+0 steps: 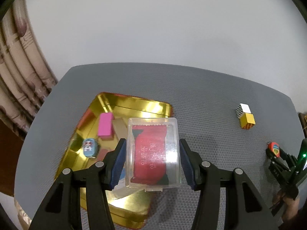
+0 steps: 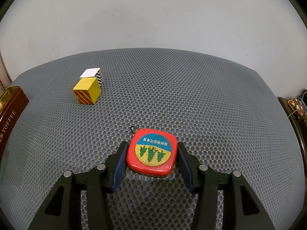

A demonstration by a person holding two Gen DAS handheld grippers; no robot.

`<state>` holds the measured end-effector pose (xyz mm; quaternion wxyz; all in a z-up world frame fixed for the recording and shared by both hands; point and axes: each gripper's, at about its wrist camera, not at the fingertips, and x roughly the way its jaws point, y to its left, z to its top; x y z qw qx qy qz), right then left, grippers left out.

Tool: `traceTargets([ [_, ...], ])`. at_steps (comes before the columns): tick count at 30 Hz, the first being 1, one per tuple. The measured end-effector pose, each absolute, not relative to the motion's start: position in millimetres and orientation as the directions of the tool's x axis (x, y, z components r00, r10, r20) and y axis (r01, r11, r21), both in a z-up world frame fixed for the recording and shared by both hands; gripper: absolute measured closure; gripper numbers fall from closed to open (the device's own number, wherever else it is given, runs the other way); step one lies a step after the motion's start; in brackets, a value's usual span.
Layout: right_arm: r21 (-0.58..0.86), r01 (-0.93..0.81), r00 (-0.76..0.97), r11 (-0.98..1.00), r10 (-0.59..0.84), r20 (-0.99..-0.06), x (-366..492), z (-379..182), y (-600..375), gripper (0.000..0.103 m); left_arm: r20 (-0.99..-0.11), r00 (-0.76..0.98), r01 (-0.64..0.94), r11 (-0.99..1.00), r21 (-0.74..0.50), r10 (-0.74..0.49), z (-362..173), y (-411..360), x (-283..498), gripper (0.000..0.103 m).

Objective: Organize rigid objects
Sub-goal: 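Carry the clear box into the gold tin and open the left gripper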

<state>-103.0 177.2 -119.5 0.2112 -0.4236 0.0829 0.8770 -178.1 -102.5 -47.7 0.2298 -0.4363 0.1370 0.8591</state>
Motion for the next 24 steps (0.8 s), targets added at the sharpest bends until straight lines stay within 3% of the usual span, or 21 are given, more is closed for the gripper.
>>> traceTargets([
  [14,-0.037,-0.440,-0.551,-0.897,0.302,-0.778,-104.5,-119.4,177.1,0.051,-0.804,-0.552,-0.415,-0.909,0.036,0.220,-26.9,-167.4,-212.9,0.053],
  [24,-0.042,-0.440,-0.550,-0.897,0.306,-0.777,-103.3,-117.9,173.1,0.051,-0.846,-0.499,-0.381,-0.925,0.016,0.190,-55.6,-186.0,-239.3,0.053],
])
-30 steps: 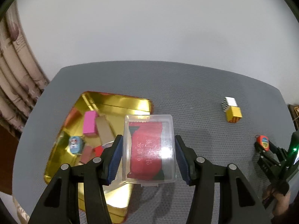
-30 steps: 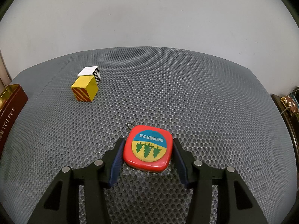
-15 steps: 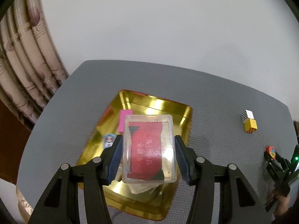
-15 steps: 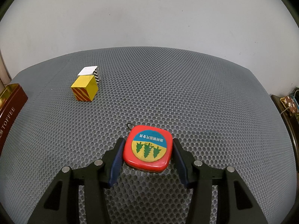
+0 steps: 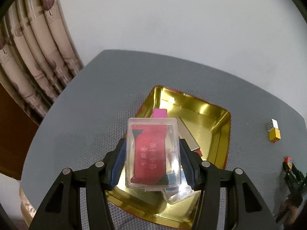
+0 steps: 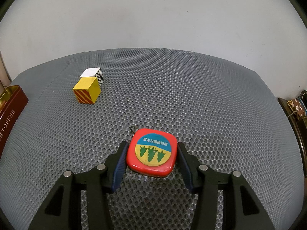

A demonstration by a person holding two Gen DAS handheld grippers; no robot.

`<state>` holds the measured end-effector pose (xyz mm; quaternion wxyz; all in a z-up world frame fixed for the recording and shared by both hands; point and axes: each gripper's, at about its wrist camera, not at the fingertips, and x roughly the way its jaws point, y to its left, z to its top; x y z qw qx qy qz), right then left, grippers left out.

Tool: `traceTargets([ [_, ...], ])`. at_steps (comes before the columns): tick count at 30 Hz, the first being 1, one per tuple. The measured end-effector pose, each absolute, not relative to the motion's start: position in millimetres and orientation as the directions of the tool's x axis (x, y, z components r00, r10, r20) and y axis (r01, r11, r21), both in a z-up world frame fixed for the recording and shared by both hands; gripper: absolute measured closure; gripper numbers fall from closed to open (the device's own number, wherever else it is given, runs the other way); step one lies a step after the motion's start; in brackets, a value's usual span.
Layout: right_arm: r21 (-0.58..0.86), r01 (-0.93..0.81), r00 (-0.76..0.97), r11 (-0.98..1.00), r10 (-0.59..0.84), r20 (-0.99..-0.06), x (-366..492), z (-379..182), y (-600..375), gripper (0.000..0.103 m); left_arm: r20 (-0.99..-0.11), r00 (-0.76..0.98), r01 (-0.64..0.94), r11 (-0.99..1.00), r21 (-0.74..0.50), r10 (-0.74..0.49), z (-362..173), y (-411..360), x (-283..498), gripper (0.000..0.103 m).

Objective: Organize rigid objects
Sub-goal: 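Carry the clear box into the gold tin and open the left gripper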

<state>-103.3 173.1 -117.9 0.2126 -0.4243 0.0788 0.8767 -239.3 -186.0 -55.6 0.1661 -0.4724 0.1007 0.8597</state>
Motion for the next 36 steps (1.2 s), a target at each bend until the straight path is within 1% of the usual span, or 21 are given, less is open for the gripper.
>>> traceTargets([
  [6,-0.040,-0.441,-0.550,-0.897,0.305,-0.778,-104.3,-117.6,169.6,0.051,-0.855,-0.494,-0.373,-0.926,0.047,0.156,-75.9,-181.6,-247.4,0.053],
  [15,-0.040,-0.441,-0.550,-0.897,0.305,-0.778,-104.4,-117.4,169.1,0.051,-0.854,-0.502,-0.398,-0.913,0.088,0.137,-94.4,-168.1,-259.3,0.053],
  [36,-0.042,-0.440,-0.549,-0.897,0.306,-0.778,-104.5,-118.2,170.1,0.051,-0.866,-0.491,-0.384,-0.916,0.115,0.097,-118.9,-160.1,-275.1,0.052],
])
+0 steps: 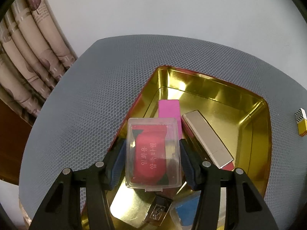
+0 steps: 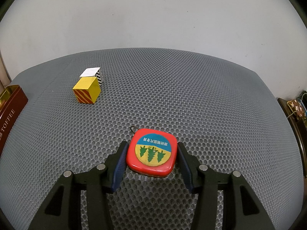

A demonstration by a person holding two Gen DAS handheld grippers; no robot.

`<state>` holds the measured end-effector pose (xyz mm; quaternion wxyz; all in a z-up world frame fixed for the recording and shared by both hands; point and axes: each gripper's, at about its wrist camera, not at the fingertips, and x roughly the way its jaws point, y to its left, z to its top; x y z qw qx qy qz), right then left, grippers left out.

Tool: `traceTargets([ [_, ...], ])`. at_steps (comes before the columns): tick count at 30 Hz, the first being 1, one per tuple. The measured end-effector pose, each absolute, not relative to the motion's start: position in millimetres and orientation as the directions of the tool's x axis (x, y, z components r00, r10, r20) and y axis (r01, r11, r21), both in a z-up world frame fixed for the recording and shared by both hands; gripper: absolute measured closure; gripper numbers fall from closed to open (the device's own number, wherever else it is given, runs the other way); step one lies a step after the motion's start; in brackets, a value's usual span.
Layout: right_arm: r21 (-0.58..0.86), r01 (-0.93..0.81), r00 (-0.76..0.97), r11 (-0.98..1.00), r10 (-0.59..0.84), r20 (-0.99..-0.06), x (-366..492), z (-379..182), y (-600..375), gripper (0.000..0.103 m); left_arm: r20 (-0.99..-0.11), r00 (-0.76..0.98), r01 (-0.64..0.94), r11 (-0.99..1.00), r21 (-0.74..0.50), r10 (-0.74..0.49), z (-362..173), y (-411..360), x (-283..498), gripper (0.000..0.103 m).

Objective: Organize rigid objects
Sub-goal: 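Carry the clear box into the gold tin and open the left gripper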

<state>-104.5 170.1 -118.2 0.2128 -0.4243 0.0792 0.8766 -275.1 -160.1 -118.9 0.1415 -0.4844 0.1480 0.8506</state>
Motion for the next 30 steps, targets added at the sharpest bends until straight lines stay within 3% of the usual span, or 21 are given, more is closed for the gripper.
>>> traceTargets([
  [10,-0.042,-0.440,-0.549,-0.897,0.306,-0.778,-104.4,-118.6,171.2,0.051,-0.873,-0.473,-0.381,-0.921,0.079,0.120,-118.3,-165.9,-277.9,0.051],
  [30,-0.043,-0.440,-0.549,-0.897,0.306,-0.778,-100.1,-116.3,174.0,0.051,-0.797,-0.595,-0.325,-0.938,0.120,0.105,-80.7,-180.5,-211.9,0.042],
])
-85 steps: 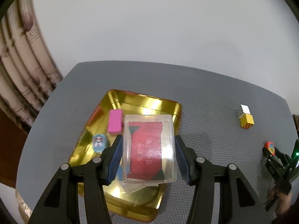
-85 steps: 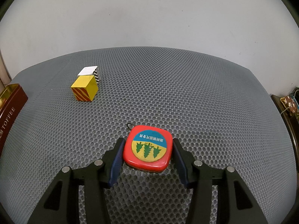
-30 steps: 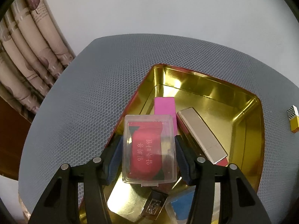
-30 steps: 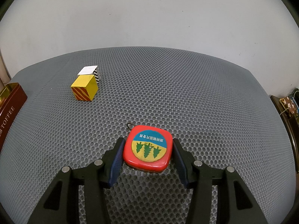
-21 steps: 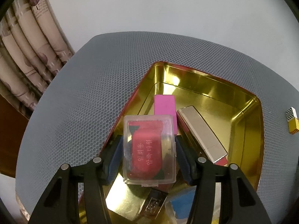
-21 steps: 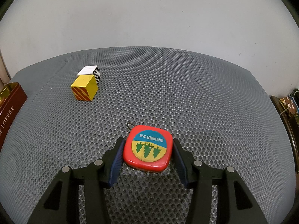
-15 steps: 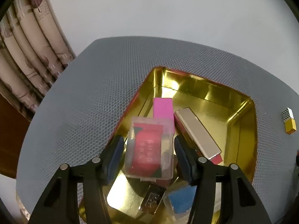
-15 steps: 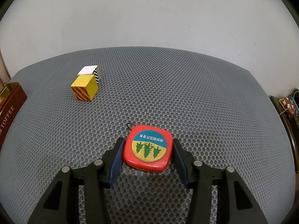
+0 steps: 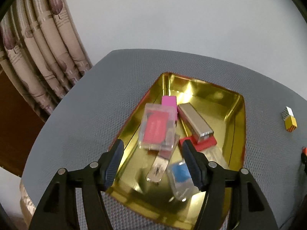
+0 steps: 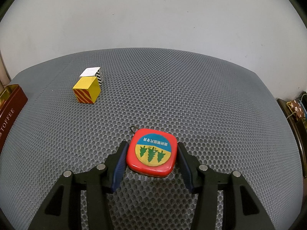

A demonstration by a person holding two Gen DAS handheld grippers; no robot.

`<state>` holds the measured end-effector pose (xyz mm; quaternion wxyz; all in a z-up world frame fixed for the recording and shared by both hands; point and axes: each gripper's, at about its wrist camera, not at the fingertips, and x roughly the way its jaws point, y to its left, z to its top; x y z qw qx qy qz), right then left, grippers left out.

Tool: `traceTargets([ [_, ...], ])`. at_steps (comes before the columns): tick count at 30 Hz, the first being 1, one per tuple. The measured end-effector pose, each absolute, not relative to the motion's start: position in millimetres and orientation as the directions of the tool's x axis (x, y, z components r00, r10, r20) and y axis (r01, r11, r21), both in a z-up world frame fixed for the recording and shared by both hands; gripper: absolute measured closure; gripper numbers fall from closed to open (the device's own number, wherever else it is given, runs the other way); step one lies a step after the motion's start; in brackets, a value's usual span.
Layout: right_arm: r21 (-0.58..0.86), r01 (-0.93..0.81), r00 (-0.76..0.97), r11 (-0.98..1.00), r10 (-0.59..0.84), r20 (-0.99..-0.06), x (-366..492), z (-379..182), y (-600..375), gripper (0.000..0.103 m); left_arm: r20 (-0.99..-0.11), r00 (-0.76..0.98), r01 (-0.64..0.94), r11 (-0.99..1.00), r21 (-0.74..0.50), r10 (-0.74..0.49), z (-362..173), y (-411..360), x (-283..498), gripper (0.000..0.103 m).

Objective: Organize rigid objects
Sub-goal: 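Carry the clear box into the gold tin and open the left gripper, then carry the red tape measure into the gold tin and open the right gripper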

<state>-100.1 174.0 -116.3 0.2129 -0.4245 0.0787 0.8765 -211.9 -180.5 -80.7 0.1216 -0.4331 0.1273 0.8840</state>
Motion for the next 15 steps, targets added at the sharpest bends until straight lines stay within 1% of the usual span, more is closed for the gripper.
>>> traceTargets([
  [5,-0.050,-0.440,-0.547,-0.897,0.312,-0.777,-99.5,-116.3,175.0,0.051,-0.791,-0.606,-0.319,-0.936,0.146,0.084,-82.7,-183.4,-198.1,0.041],
  [15,-0.059,-0.445,-0.543,-0.894,0.321,-0.776,-98.6,-119.1,178.1,0.053,-0.795,-0.599,-0.317,-0.940,0.124,0.097,-77.5,-196.5,-190.9,0.037],
])
